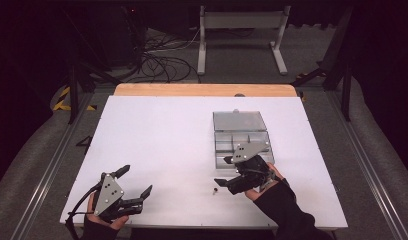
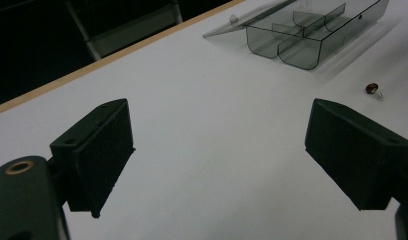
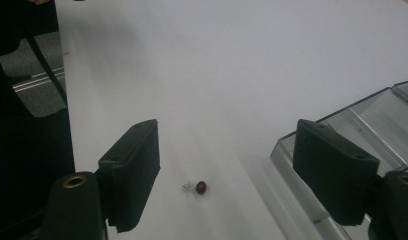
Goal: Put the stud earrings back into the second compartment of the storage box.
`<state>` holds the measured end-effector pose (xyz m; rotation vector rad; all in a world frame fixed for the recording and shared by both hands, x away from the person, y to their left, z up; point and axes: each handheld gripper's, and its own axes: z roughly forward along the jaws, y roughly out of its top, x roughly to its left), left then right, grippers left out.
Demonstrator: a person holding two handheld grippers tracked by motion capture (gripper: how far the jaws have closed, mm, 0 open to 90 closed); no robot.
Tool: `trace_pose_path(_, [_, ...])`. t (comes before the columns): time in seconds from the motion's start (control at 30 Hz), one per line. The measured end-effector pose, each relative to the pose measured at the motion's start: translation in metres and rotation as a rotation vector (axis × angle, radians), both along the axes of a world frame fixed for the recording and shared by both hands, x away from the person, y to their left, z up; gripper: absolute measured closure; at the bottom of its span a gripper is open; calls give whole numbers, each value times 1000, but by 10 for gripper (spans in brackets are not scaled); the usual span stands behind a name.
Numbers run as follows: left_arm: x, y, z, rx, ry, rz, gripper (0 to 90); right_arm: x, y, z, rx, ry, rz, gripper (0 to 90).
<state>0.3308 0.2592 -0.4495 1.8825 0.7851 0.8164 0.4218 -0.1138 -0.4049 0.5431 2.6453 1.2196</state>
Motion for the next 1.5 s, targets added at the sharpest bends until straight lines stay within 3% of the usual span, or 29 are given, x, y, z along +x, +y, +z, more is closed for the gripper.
trace_pose_path(0.73, [0, -1, -1, 4, 3, -6, 124, -9, 5, -25, -10, 44, 46, 286])
trace_pose_path(1.2, [0, -1, -1, 4, 4, -9, 124, -8, 26, -47, -131, 83, 62, 381])
trace_pose_path(1.5, [0, -2, -1, 9, 5, -11, 124, -4, 33, -60, -201, 99, 31, 448])
